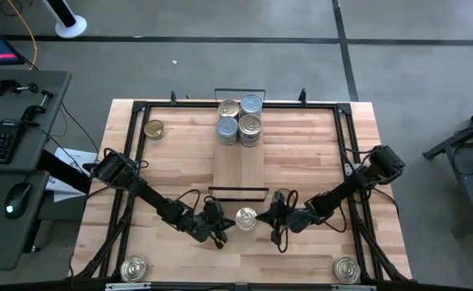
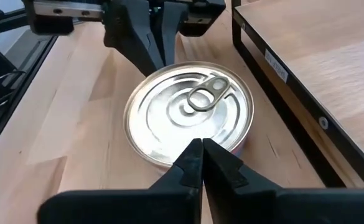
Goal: Stack canned seafood by type on shelf
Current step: Stack the pink and blue tuna can on top of the pink and blue tuna can on the shelf
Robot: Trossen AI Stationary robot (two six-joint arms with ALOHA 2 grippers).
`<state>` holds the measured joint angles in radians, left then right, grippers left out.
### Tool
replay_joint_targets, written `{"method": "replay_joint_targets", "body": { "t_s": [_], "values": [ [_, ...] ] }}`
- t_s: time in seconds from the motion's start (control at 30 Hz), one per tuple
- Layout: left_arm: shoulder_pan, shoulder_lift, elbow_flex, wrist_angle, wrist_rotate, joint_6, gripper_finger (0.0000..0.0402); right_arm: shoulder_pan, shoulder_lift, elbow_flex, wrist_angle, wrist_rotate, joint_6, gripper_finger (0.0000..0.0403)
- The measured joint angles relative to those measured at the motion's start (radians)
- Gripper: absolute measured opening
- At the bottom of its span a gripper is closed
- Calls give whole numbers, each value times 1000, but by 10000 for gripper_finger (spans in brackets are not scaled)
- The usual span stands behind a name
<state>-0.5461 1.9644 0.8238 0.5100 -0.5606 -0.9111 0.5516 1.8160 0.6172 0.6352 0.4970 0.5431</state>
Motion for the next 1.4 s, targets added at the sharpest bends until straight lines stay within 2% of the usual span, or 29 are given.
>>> {"method": "replay_joint_targets", "body": {
  "t_s": [0.43,0.67,0.83,1.03,1.13,1.4],
  "values": [
    [-20,-2,1,141,-11,7,0,26,2,0,-8,-12,40,0],
    [-29,-2,2,210,-59,14,0,53,6,-3,-25,-3,83,0],
    [-30,-2,43,213,-58,87,0,53,6,3,-28,-1,87,0],
    [-28,-6,87,191,-43,137,0,59,56,85,-55,-5,82,0],
    [-46,-41,87,157,-51,134,0,88,82,134,-71,12,86,0],
    [-117,-226,86,-215,-68,64,0,137,115,271,-113,5,30,0]
  ]
}}
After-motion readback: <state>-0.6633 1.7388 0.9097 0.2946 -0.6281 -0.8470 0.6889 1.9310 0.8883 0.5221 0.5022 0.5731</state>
